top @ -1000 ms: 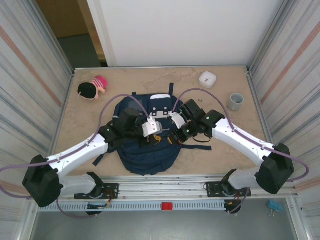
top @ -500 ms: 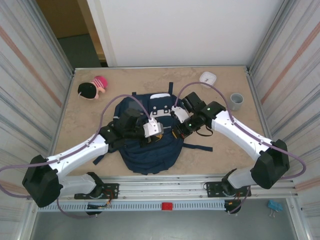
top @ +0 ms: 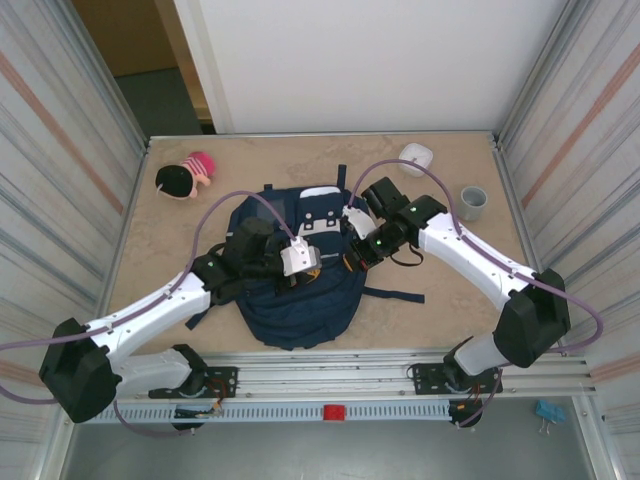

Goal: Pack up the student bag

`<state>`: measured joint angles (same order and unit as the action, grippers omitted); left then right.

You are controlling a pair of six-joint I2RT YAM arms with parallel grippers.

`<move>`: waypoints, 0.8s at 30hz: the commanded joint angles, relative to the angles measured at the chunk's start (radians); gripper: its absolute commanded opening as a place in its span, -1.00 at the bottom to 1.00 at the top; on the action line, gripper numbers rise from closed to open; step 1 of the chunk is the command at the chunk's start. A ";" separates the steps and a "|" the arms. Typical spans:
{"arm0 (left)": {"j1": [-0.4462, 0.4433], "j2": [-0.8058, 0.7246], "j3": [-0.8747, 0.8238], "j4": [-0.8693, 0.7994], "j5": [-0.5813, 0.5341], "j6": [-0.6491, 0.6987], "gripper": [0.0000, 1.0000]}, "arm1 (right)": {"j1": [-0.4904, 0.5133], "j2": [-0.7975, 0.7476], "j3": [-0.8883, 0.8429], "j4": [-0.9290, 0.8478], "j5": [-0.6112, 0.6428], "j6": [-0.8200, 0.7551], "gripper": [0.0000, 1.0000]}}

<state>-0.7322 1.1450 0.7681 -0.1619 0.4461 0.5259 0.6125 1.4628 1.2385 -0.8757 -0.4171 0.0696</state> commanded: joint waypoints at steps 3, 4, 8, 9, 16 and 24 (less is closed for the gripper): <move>0.019 -0.015 -0.041 -0.063 -0.001 -0.007 -0.95 | -0.076 -0.056 -0.023 -0.038 0.049 0.037 -0.50; 0.020 -0.016 -0.042 -0.061 0.000 -0.007 -0.95 | -0.083 -0.071 -0.038 -0.032 0.025 0.043 -0.23; 0.023 -0.027 -0.068 -0.026 -0.002 -0.009 -0.93 | -0.125 -0.172 -0.149 0.058 -0.055 0.074 0.02; 0.027 -0.031 -0.078 -0.013 0.004 -0.007 -0.94 | -0.143 -0.196 -0.176 0.088 -0.078 0.086 0.04; 0.096 -0.104 -0.166 0.133 0.140 -0.027 -0.93 | -0.205 -0.325 -0.355 0.359 -0.272 0.227 0.06; 0.147 -0.179 -0.226 0.196 0.185 -0.075 -0.93 | -0.110 -0.331 -0.425 0.546 -0.209 0.288 0.17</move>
<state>-0.5999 1.0004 0.5488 -0.0223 0.6071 0.4847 0.4572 1.1339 0.8089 -0.4301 -0.6426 0.3233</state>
